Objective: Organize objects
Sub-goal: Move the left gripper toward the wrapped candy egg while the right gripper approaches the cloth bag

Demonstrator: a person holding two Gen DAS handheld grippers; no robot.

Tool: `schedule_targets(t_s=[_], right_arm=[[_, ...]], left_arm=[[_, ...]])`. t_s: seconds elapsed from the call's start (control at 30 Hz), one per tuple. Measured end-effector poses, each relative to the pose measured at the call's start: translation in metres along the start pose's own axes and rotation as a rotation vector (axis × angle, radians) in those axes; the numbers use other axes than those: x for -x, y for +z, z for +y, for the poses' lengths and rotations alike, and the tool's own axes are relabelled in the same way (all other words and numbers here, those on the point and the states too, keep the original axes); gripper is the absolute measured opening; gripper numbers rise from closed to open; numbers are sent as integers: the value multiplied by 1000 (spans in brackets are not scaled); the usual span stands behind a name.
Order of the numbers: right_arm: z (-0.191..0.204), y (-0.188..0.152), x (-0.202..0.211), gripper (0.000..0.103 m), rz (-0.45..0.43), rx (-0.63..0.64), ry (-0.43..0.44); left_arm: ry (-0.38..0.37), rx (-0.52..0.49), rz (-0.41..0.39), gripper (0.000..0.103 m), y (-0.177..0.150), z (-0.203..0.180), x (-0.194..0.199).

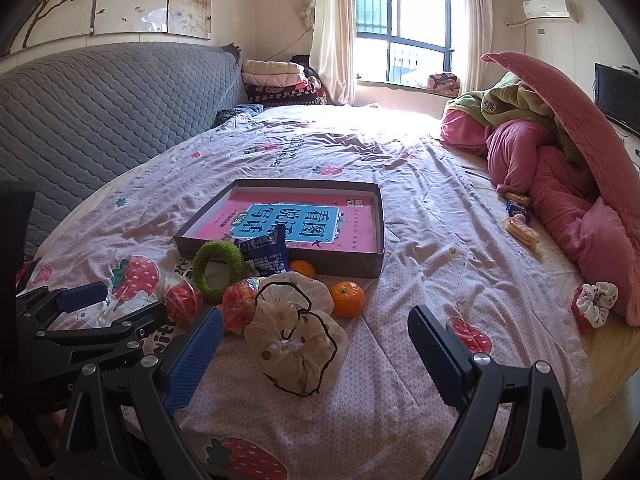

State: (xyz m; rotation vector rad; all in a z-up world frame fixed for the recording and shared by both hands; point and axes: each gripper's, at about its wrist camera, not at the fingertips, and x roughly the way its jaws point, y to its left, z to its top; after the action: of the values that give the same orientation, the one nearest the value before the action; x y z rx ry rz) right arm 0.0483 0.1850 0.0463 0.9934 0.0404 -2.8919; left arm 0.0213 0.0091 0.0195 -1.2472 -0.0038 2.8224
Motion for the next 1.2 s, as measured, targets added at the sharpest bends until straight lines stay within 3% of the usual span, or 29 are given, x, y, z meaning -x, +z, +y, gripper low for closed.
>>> schedule_targets(t_s=[0.4, 0.73, 1.2], right_arm=[[-6, -3, -5, 93, 12, -18, -1], [-6, -10, -20, 94, 51, -30, 59], [-1, -22, -38, 94, 80, 14, 24]], left_arm=[[4, 3, 25, 82, -2, 4, -11], [-5, 5, 62, 82, -6, 8, -28], [-5, 4, 92, 82, -10, 14, -49]])
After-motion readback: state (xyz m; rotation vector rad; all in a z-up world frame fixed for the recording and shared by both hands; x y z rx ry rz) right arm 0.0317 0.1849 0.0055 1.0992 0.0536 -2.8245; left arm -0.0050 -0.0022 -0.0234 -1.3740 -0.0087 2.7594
